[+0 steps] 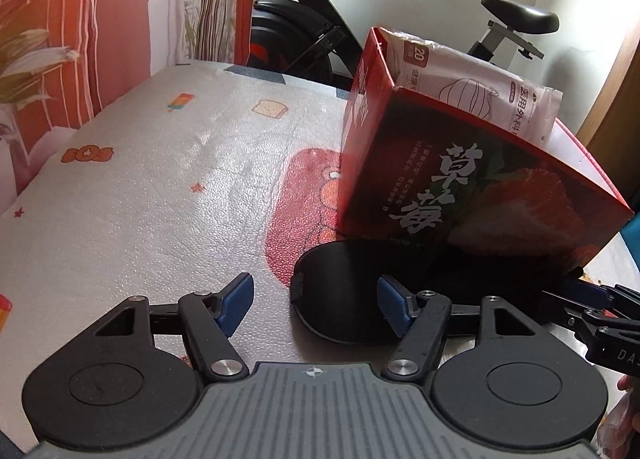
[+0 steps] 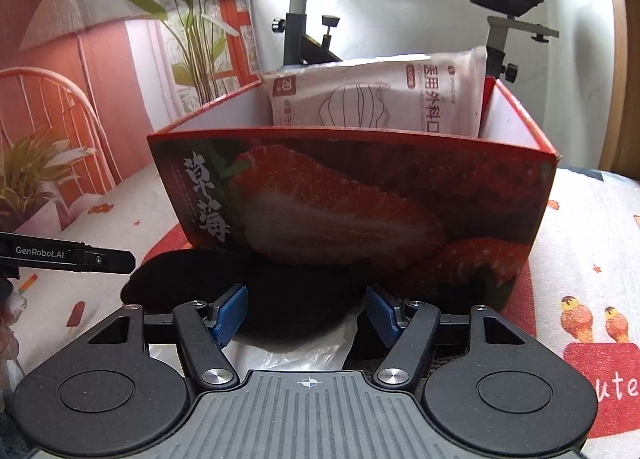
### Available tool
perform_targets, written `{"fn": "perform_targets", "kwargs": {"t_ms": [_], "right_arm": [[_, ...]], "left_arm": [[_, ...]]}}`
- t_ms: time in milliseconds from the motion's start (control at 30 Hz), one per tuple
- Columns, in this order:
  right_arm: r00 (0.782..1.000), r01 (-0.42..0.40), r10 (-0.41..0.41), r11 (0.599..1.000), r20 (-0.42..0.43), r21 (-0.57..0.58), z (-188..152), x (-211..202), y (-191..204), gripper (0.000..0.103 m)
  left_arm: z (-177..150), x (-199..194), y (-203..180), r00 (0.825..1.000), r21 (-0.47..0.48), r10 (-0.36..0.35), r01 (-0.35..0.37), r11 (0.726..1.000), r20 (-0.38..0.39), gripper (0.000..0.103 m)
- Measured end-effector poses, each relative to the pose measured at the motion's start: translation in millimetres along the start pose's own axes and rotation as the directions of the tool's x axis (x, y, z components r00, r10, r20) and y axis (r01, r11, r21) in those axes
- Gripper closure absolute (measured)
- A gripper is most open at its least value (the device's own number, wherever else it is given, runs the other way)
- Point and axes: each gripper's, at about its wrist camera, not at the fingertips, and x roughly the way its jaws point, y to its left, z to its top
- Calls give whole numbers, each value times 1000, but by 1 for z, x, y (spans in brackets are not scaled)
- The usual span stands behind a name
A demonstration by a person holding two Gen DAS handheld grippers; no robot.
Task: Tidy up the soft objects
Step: 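Lower both grippers onto the black fabric item beside the box and close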
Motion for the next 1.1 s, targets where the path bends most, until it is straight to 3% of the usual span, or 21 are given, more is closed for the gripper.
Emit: {"fn": "perform_targets", "kwargs": {"t_ms": [367, 767, 900, 1000, 1100], "right_arm": [[1000, -6, 6, 1000, -26, 3, -1, 13, -3, 41], [1000, 25, -27, 983, -6, -183, 3, 12, 20, 40], [1000, 2, -4, 989, -14, -147, 3, 10, 17, 40], [1000, -16, 15, 992, -14, -122, 5, 10, 13, 44], [1000, -8, 6, 994, -10, -113, 8, 11, 10, 58]], "left_arm": [[-7, 23, 5, 996, -24, -85, 84, 996, -37, 36], [-12, 22, 0, 995, 16, -97, 97, 995, -33, 36], [-12, 24, 0, 995, 18, -98, 98, 995, -31, 36], [-13, 24, -1, 994, 23, -101, 102, 995, -30, 36], [-13, 24, 0, 994, 20, -105, 105, 994, -30, 36]]}}
